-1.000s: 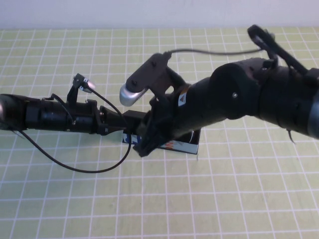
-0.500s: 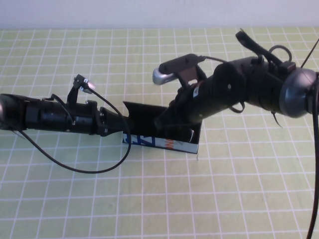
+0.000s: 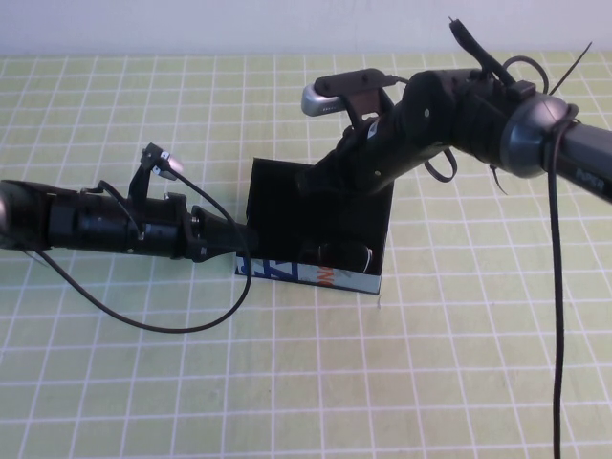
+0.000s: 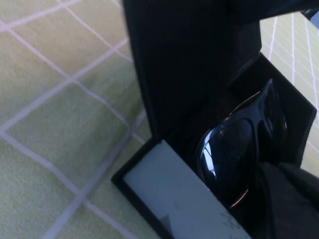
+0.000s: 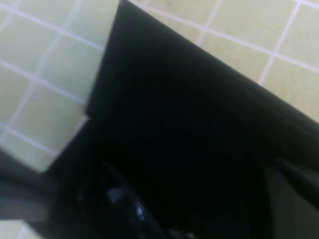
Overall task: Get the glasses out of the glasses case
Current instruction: Pick up the glasses from the glasses case
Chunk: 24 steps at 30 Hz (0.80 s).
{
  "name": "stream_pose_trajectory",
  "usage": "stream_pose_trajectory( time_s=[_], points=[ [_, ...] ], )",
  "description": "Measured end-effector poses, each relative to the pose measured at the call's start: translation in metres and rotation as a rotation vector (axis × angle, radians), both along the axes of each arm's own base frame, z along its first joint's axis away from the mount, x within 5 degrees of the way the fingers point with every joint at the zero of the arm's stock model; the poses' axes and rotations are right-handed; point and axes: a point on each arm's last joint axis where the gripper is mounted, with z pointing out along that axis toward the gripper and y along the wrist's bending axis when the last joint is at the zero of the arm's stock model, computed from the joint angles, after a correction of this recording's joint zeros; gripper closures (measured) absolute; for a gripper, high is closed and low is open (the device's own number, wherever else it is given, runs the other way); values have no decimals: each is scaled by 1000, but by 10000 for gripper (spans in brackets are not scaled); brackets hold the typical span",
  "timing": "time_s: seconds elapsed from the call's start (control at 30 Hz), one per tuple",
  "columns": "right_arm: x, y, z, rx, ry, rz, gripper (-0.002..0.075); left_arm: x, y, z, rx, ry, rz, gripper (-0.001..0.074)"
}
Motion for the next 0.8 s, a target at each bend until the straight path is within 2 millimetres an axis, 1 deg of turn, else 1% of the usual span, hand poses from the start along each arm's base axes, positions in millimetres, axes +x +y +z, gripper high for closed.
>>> stream_pose_trajectory(
  time_s=[0.13, 0.3, 0.8],
  points=[
    [14, -4, -13, -21, 68, -5, 742, 0, 0, 0, 0, 0, -1, 738],
    [19, -4, -26, -43, 122, 2, 742, 0, 0, 0, 0, 1, -2, 738],
    [18, -4, -28, -47, 148, 8, 742, 0, 0, 0, -2, 25, 5, 738]
  ],
)
